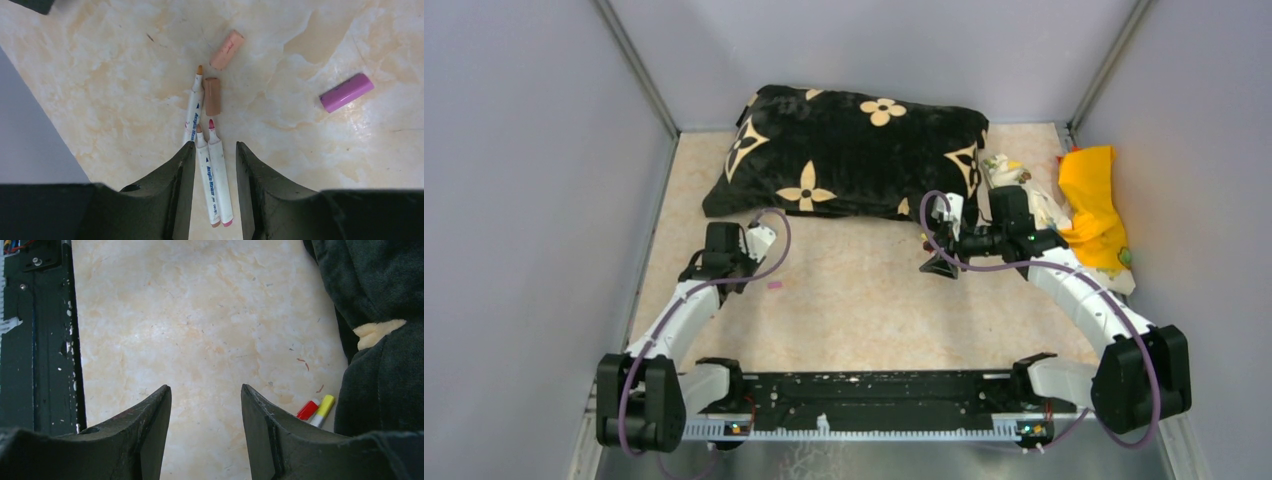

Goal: Insert the pens into the pen caps
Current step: Pick up the pen from the center of the board.

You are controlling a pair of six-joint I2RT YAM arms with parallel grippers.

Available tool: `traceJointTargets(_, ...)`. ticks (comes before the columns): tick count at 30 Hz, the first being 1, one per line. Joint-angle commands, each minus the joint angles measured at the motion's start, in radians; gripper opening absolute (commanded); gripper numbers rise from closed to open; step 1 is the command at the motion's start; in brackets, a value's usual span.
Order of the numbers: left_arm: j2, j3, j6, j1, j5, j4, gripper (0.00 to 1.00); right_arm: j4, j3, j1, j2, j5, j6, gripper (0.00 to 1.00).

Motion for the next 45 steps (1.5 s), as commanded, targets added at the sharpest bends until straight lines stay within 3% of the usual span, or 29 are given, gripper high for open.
traceJointTargets(1, 0.035, 0.006, 0.034, 0.013, -0.019, -0.053, 0.4, 0.016, 0.027, 0.016, 0.004, -0.015, -0.002, 0.53)
traceJointTargets(8, 0.036, -0.013, -0.065, 0.02, -0.079, -0.099, 0.36, 0.008, 0.036, 0.037, 0.017, 0.008, -0.008, 0.53)
traceJointTargets(13, 0.031, -0.038, -0.107, 0.023, -0.14, -0.088, 0.39, -0.003, 0.043, 0.045, 0.031, 0.016, -0.012, 0.53)
traceJointTargets(36, 0.148, 0.0, -0.112, 0.046, -0.07, -0.085, 0.36, -0.02, 0.052, 0.047, 0.055, 0.024, -0.015, 0.53)
traceJointTargets(45, 0.135, 0.017, -0.038, 0.048, 0.068, -0.145, 0.13, -0.019, 0.052, 0.047, 0.053, 0.029, -0.015, 0.53)
